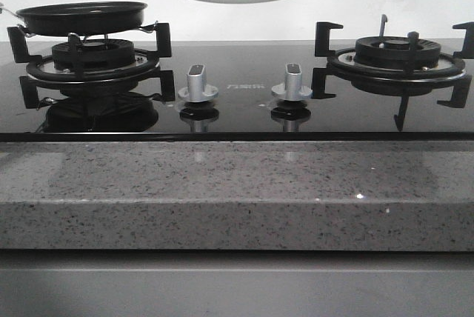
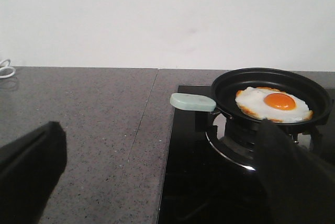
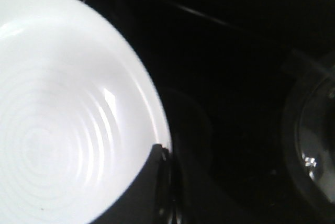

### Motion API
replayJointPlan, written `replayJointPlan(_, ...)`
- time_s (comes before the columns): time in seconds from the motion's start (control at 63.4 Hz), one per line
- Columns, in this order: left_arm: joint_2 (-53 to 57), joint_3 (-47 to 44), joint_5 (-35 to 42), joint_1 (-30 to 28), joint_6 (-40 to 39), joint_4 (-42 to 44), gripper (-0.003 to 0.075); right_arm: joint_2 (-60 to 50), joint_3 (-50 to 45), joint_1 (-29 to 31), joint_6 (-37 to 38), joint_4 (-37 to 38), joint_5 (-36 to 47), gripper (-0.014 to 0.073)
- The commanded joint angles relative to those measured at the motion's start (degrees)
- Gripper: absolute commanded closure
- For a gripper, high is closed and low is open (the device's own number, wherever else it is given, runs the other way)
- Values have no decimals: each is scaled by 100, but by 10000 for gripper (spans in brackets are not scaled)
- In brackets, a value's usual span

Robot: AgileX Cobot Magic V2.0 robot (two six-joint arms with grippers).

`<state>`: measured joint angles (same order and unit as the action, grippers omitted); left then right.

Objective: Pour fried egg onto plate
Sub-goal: 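Lift the white plate with the right gripper and tilt it up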

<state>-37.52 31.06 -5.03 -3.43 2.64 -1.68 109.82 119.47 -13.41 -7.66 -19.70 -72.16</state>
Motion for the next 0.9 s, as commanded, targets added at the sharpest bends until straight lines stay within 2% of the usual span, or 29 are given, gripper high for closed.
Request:
replayJointPlan(0.0, -14, 156, 503, 12, -59, -47, 28, -772, -581, 20, -194, -238, -40, 711)
replayJointPlan(0.126, -14, 151, 439, 12, -59, -47, 28, -1512, -1892, 20, -304, -300, 600, 711)
replayJointPlan(0.268, -14, 151, 439, 12, -59, -47, 28, -2085, -2940, 20, -347, -366, 1180, 711)
replayJointPlan(0.378, -14, 151, 439, 12, -59, -47, 28, -2254, -3337, 20, -347, -366, 1349, 711)
replayJointPlan(0.567, -14, 161, 305, 12, -59, -177, 28, -2266, -3361, 20, -347, -366, 1303, 711)
replayJointPlan(0.709, -269, 466, -262, 12, -59, -1146, 28, -2242, -3361, 20, -347, -366, 1284, 711)
replayJointPlan(0.883, -1278, 1230, -875, -165, -59, -2875, 28, -2206, -3361, 20, -347, -366, 1278, 711)
